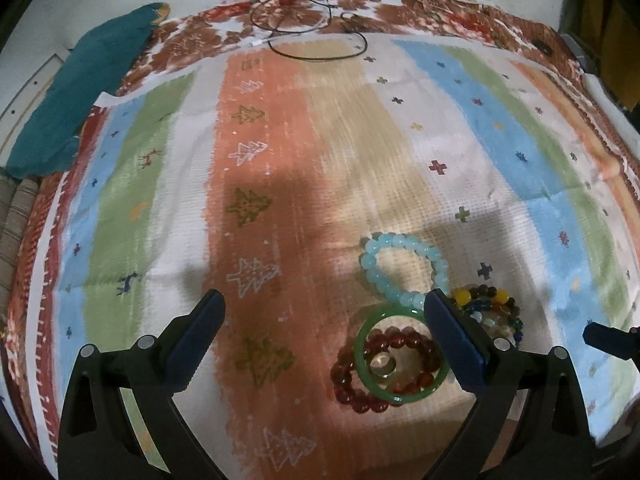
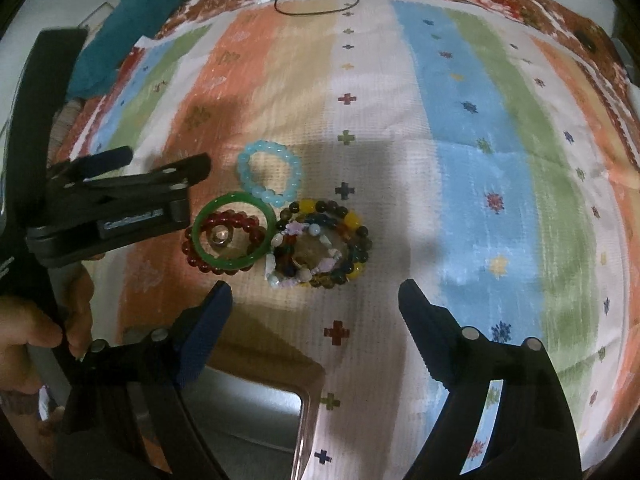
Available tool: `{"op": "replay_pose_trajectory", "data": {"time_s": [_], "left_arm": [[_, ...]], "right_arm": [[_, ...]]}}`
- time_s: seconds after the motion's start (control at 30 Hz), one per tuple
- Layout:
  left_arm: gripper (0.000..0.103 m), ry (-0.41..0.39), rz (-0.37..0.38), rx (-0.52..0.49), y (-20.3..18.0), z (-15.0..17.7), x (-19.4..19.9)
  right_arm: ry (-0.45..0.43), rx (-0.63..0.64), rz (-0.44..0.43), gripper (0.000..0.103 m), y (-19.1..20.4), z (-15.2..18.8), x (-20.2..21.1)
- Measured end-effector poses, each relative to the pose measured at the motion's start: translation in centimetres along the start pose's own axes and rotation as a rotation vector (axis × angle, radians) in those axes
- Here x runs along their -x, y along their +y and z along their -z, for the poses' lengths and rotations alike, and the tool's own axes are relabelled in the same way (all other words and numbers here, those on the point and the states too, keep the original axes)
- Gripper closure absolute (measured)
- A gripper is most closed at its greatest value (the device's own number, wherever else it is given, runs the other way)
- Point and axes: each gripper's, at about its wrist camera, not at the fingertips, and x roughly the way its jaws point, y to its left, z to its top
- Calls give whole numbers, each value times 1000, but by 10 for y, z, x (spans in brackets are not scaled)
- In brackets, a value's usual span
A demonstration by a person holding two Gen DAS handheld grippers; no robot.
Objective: Organize jewelry
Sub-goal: 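Move both tools down toward the bracelet cluster beside the silver tin, then close the left tool on the light blue bead bracelet while the right tool grasps the white bead bracelet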
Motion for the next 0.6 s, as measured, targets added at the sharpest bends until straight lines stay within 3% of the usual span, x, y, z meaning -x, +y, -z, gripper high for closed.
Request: {"op": "replay_pose_trajectory", "data": {"time_s": [0.1,0.17,0.33,0.6], "left_arm": [[6,-3,11,-16,-5,-4,-4],[6,-6,12,-42,-10,-7,-8],[7,25,-15,-53,-13,-11,-23],[12,55,21,-50,-11,-15,-42]], "right_arm": [[11,1,0,20,2,-4,-6],[29,-5,-2,28,2,-7,-11],[51,-26,-1,38,-1,-12,-22],[91,-32,7,56,-3,-17,-38]]}}
